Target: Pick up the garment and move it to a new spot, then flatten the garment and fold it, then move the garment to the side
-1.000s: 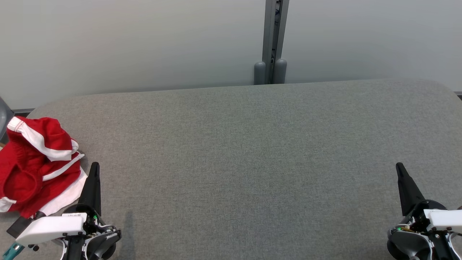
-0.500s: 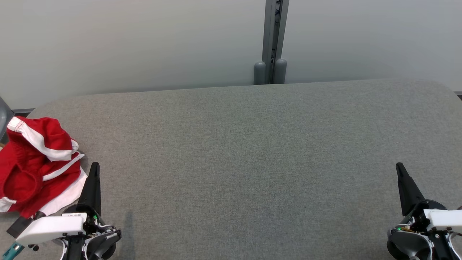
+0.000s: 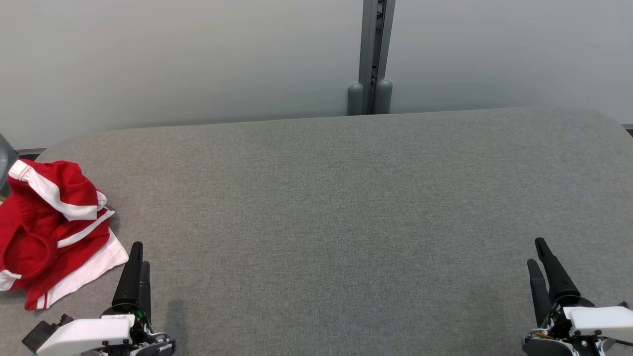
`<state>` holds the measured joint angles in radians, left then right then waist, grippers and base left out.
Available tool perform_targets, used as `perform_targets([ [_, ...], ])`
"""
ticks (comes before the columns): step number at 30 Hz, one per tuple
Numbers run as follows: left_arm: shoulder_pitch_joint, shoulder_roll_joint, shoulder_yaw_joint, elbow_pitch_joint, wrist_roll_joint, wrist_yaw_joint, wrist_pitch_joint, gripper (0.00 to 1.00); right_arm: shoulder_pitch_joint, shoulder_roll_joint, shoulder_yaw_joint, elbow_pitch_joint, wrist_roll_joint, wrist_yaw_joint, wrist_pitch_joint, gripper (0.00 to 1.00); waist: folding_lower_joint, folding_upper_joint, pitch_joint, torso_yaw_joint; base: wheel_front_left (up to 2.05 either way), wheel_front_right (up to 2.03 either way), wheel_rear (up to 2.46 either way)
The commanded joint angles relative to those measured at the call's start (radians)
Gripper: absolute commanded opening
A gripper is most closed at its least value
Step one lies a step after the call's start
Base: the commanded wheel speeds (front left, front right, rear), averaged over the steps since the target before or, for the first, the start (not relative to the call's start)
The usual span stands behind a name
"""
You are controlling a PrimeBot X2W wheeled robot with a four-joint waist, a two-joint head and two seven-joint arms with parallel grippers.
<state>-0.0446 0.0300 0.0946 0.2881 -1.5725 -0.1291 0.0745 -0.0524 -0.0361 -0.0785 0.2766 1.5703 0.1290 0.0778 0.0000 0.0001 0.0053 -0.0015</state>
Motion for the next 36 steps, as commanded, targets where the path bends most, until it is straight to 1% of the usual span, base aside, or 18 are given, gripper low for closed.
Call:
perform_targets([
  [1,-0.027,0.013,-0.002,-0.020,0.033,0.000,-0.010,1.00,-0.025,-0.017,0.009,-0.021,-0.024,0.000,-0.013,1.00,0.0000,-0.0001,0.000,0.000,0.00,0.00,0.00],
  [7,-0.029,0.012,-0.003,-0.023,0.160,-0.001,-0.038,1.00,-0.029,-0.022,0.020,-0.025,-0.127,0.001,-0.041,1.00,0.0000,-0.0001,0.001,-0.002,0.00,0.00,0.00],
  [17,-0.025,0.014,-0.020,-0.027,0.399,-0.001,-0.080,1.00,-0.029,-0.030,0.049,-0.018,-0.336,0.001,-0.084,1.00,0.0000,-0.0001,0.002,-0.005,0.00,0.00,0.00],
  [24,-0.019,0.014,-0.014,-0.035,0.556,0.003,-0.108,1.00,-0.026,-0.031,0.059,-0.008,-0.471,0.001,-0.112,1.00,0.0000,-0.0001,0.002,-0.006,0.00,0.00,0.00],
  [28,-0.015,0.015,-0.017,-0.037,0.632,0.011,-0.123,1.00,-0.026,-0.033,0.071,-0.004,-0.535,0.001,-0.127,1.00,0.0000,-0.0001,0.002,-0.006,0.00,0.00,0.00],
  [30,-0.014,0.015,-0.018,-0.037,0.649,0.013,-0.126,1.00,-0.027,-0.035,0.076,-0.003,-0.550,0.001,-0.130,1.00,0.0000,-0.0001,0.002,-0.007,0.00,0.00,0.00],
  [32,-0.011,0.015,-0.025,-0.038,0.703,0.019,-0.137,1.00,-0.027,-0.040,0.085,-0.002,-0.603,0.001,-0.140,1.00,0.0000,-0.0001,0.002,-0.007,0.00,0.00,0.00],
  [36,-0.005,0.016,-0.033,-0.036,0.768,0.026,-0.151,1.00,-0.025,-0.039,0.086,-0.008,-0.672,0.001,-0.154,1.00,0.0000,-0.0001,0.002,-0.006,0.00,0.00,0.00],
])
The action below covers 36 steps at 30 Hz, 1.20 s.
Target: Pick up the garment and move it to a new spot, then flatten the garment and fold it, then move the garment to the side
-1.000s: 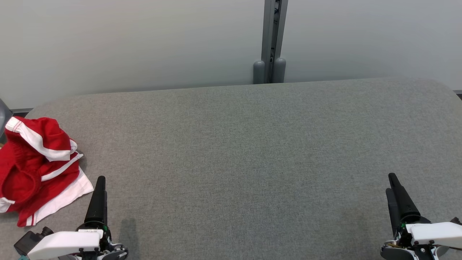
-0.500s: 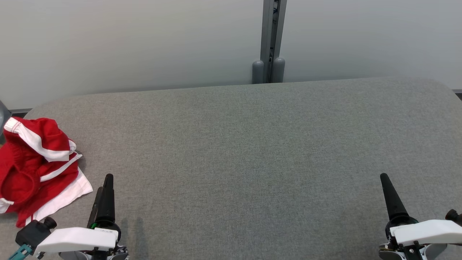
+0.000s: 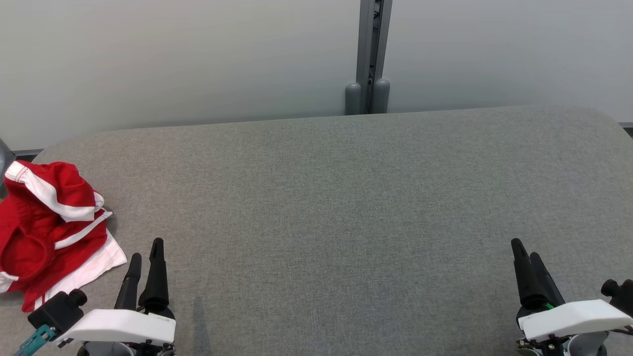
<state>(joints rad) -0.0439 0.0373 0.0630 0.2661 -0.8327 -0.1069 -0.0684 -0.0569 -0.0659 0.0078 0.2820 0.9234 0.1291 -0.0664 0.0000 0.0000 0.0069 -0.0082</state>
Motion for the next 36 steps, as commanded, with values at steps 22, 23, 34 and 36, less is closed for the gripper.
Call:
perform_targets([
  [22,0.009,0.024,-0.034,0.010,0.311,0.031,-0.074,1.00,-0.019,-0.013,0.041,0.000,-0.302,0.002,-0.076,1.00,0.0000,0.0000,0.001,0.003,0.00,0.00,0.00],
  [23,0.010,0.025,-0.034,0.012,0.322,0.031,-0.077,1.00,-0.019,-0.013,0.042,0.000,-0.313,0.002,-0.080,1.00,0.0000,0.0000,0.002,0.003,0.00,0.00,0.00],
  [34,0.017,0.028,-0.042,0.018,0.433,0.048,-0.104,1.00,-0.020,-0.016,0.044,0.004,-0.422,0.002,-0.107,1.00,0.0000,0.0000,0.001,0.002,0.00,0.00,0.00],
  [36,0.021,0.029,-0.044,0.016,0.454,0.049,-0.110,1.00,-0.020,-0.016,0.046,0.005,-0.441,0.002,-0.112,1.00,0.0000,0.0000,0.000,0.003,0.00,0.00,0.00],
])
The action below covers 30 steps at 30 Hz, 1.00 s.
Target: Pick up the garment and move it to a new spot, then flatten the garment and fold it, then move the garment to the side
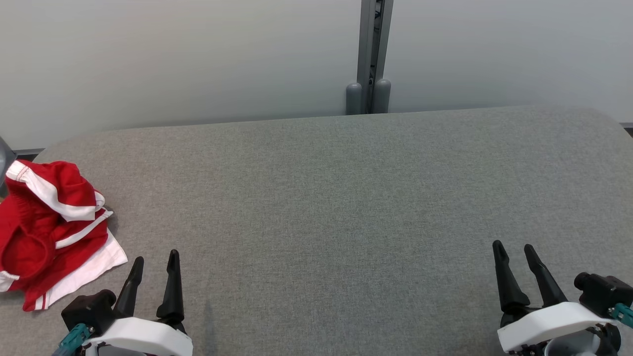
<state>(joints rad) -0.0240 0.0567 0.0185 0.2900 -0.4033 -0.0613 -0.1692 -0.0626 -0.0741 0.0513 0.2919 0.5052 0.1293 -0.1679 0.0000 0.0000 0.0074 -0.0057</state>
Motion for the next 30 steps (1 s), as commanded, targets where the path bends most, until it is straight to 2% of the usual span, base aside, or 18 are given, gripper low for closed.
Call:
perform_targets([
  [1,0.001,0.009,0.000,-0.007,0.025,0.003,-0.009,1.00,-0.015,-0.008,0.002,-0.005,-0.023,0.002,-0.011,1.00,0.0000,0.0000,0.000,0.000,0.00,0.00,0.00],
  [30,0.014,0.012,-0.012,0.009,0.279,0.018,-0.071,1.00,-0.006,-0.009,0.024,0.007,-0.258,0.002,-0.074,1.00,0.0000,0.0000,0.001,0.000,0.00,0.00,0.00],
])
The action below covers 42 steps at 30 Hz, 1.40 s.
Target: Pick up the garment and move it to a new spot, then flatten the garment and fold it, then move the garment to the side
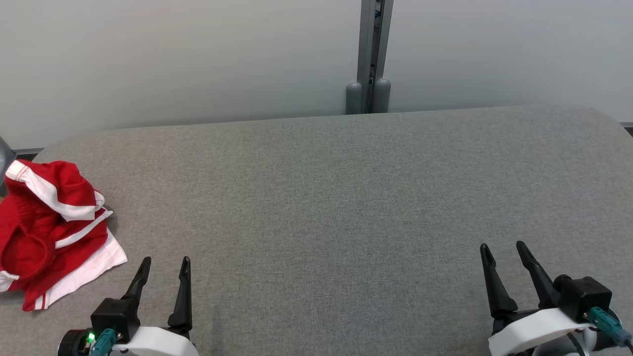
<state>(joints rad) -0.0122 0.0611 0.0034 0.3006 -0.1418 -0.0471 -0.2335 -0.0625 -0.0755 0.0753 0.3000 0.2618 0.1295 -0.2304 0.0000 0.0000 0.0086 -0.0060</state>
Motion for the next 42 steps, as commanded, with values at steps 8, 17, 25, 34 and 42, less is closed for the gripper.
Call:
perform_targets([
  [8,0.002,0.010,-0.001,0.001,0.082,0.003,-0.021,1.00,-0.012,-0.006,0.016,0.008,-0.076,0.002,-0.024,1.00,0.0000,0.0000,0.000,0.001,0.00,0.00,0.00],
  [17,0.007,0.011,0.001,0.008,0.135,0.005,-0.033,1.00,-0.005,-0.009,0.021,0.014,-0.123,0.002,-0.039,1.00,0.0000,0.0000,-0.003,0.001,0.00,0.00,0.00],
  [25,0.014,0.009,0.010,0.010,0.129,0.010,-0.032,1.00,0.003,-0.014,0.026,0.011,-0.123,0.002,-0.038,1.00,0.0000,0.0000,-0.004,0.013,0.00,0.00,0.00],
  [34,0.005,0.005,0.028,0.021,0.117,0.018,-0.032,1.00,0.006,-0.018,0.050,0.009,-0.121,0.002,-0.036,1.00,0.0000,0.0000,-0.002,0.124,0.00,0.00,0.00],
  [42,0.014,0.005,0.064,0.030,0.107,0.029,-0.031,1.00,0.000,-0.008,0.088,0.015,-0.101,0.001,-0.036,1.00,0.0000,0.0000,0.012,0.295,0.00,0.00,0.00],
])
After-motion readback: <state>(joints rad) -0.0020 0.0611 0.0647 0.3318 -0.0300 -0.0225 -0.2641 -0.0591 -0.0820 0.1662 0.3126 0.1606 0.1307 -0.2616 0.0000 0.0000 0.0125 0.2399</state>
